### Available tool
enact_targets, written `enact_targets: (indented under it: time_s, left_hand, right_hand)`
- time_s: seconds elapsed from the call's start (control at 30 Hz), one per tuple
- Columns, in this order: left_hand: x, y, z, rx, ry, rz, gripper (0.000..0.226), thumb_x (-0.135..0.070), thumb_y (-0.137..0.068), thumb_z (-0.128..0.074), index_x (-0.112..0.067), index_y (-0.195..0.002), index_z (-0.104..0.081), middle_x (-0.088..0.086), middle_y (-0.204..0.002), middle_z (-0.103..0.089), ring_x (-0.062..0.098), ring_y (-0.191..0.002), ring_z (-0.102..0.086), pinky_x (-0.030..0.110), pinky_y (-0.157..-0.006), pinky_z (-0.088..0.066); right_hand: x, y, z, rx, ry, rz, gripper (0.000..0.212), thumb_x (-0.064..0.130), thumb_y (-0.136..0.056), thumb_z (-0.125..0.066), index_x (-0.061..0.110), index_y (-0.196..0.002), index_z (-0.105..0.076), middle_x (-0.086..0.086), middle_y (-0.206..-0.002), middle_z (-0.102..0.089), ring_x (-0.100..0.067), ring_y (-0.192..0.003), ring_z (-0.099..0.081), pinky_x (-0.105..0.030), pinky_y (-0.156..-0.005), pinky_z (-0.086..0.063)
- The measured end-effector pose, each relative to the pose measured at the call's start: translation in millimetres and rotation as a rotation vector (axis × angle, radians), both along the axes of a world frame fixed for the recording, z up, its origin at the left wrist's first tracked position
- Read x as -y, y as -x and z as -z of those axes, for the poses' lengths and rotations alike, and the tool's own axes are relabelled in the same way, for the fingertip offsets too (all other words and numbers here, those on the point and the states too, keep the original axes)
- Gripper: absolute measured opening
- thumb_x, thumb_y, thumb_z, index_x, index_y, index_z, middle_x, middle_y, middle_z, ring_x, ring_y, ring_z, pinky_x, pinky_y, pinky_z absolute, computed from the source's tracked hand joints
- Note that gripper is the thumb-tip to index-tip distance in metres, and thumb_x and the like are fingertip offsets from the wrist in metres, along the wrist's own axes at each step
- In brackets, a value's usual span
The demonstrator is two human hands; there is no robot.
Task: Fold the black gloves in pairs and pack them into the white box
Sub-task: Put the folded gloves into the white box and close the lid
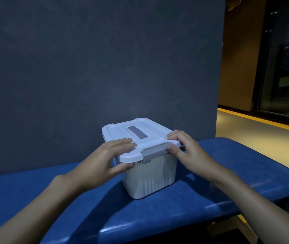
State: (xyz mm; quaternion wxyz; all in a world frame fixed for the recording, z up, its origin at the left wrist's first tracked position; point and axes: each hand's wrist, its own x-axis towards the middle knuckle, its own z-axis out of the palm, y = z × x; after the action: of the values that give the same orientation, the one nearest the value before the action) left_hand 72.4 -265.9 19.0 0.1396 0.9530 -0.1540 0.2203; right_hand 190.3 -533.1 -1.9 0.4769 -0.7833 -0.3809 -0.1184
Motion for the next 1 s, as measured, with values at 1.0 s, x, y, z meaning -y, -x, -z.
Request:
enact_targets:
  time_s: [1.0]
  left_hand:
    - [-8.9, -14.1, -20.0, 0.119, 0.063, -0.363, 0.031, -0.05, -0.098, -0.04, -0.037, -0.106, -0.067, -0.014, -0.104, -0.067, 0.012, -0.098, -0.054, 0.04, -0.095, -0.035]
  right_hand:
    - [-71.0, 7.2, -59.8, -0.344, 0.46, 0.481, 0.058, 0.07, -0.083, -0.045, 0.013, -0.094, -0.05, -0.008, -0.148, -0.034, -0.033, -0.136, -0.019, -0.039, -0.087, -0.033]
